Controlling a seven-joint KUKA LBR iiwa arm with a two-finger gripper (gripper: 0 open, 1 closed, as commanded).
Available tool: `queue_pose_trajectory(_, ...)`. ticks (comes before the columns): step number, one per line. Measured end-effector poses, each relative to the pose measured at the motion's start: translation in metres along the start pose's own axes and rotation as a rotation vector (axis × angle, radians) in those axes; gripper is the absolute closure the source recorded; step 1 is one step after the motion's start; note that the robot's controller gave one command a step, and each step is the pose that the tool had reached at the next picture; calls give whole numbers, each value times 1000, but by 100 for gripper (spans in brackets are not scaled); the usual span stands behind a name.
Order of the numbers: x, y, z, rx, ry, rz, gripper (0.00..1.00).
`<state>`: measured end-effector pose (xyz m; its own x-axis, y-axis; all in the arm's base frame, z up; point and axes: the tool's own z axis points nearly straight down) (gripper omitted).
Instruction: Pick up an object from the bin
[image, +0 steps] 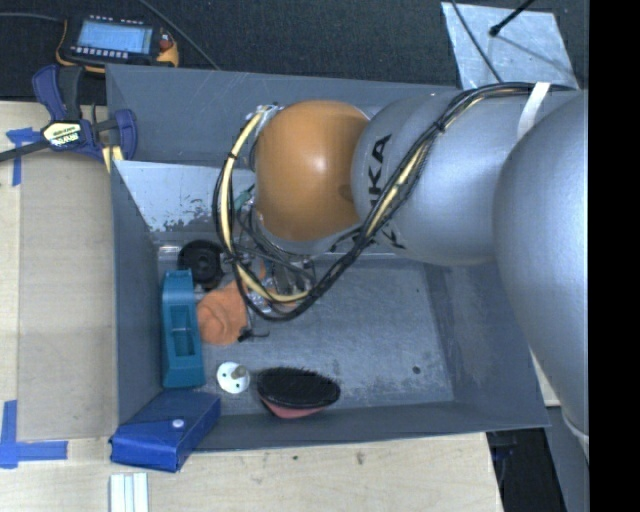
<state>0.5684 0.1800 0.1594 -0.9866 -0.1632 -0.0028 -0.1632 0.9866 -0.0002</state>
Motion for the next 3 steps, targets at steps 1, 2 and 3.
queue_pose_trajectory(1, 12, -3, 33, 0, 2, -105, 0)
queue_pose_trajectory(2, -3, -3, 31, -1, -2, -270, 0)
queue_pose_trajectory(3, -6, 0, 91, -2, 1, -282, 0)
